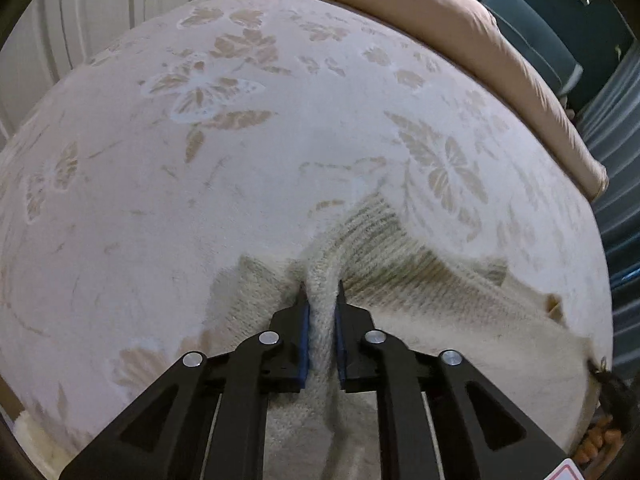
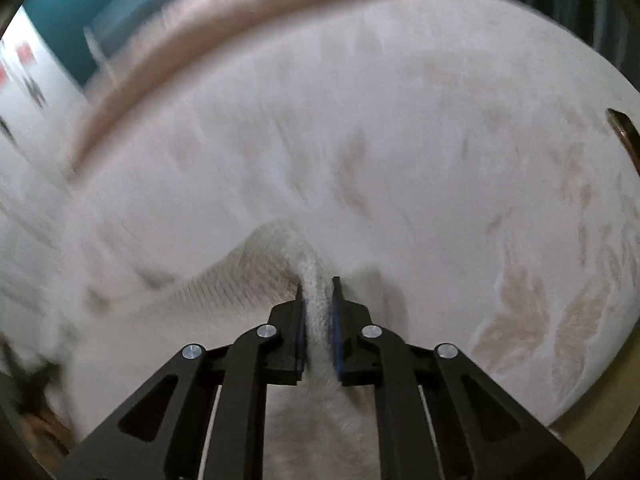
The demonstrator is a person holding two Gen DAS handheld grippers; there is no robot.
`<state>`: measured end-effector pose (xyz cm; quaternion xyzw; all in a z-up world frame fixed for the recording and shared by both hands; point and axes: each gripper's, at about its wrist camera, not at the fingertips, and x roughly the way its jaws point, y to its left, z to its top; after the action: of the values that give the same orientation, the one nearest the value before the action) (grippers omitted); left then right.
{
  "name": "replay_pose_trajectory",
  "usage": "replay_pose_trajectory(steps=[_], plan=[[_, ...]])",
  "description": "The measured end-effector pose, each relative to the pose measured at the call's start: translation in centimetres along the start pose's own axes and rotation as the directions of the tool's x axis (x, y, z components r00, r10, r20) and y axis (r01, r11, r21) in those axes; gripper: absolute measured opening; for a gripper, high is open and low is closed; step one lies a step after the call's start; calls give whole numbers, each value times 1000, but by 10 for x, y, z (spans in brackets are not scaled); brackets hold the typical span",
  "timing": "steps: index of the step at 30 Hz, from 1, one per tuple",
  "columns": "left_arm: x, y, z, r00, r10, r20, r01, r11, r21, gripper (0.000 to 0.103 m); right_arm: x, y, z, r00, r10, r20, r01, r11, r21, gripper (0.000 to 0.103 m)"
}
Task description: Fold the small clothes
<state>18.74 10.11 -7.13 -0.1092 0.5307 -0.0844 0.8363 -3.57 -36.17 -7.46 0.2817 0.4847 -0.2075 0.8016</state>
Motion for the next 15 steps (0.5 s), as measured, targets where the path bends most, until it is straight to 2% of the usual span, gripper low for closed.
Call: replay_pose_trajectory(steps=[1, 2, 4, 5, 7, 9, 10, 12, 13, 14, 15], plan=[[-3, -1, 1, 1000, 3, 5, -3, 1000, 1, 17, -2, 0, -2, 1000, -6, 14, 6, 1000, 12, 11], [-12, -2, 1, 1000, 9, 11, -9, 1000, 2, 19, -15, 2, -3, 999, -3, 44, 2, 1000, 30, 16], [-34, -4, 2, 998, 27, 51, -28, 1000, 11, 20, -50, 9, -9, 992, -9, 125, 1, 998, 64, 19], [-56, -9, -3, 995, 33, 95, -37, 999, 32, 22, -71, 19, -16, 985, 24, 172, -34, 998, 54, 19], [-85, -24, -17, 989, 15, 150, -27, 997, 78, 33, -92, 50, -34, 980, 96, 177, -91, 995, -37, 20], [-101, -49, -37, 989, -28, 146, 5, 988, 157, 37, -98, 96, -59, 974, 195, 113, -174, 969, -173, 20], [-103, -61, -48, 991, -58, 119, 35, 981, 193, 37, -96, 120, -75, 968, 243, 59, -223, 946, -234, 20], [-96, -88, -79, 993, -119, 26, 108, 962, 251, 37, -86, 160, -109, 941, 334, -60, -336, 889, -313, 18], [-89, -95, -90, 991, -131, -14, 130, 955, 265, 37, -79, 178, -128, 931, 350, -106, -364, 863, -351, 17], [-82, -100, -102, 991, -122, -45, 130, 952, 277, 37, -71, 191, -145, 935, 329, -134, -355, 845, -399, 17], [-73, -102, -114, 993, -91, -69, 108, 951, 289, 31, -63, 195, -156, 944, 297, -146, -331, 838, -435, 15]])
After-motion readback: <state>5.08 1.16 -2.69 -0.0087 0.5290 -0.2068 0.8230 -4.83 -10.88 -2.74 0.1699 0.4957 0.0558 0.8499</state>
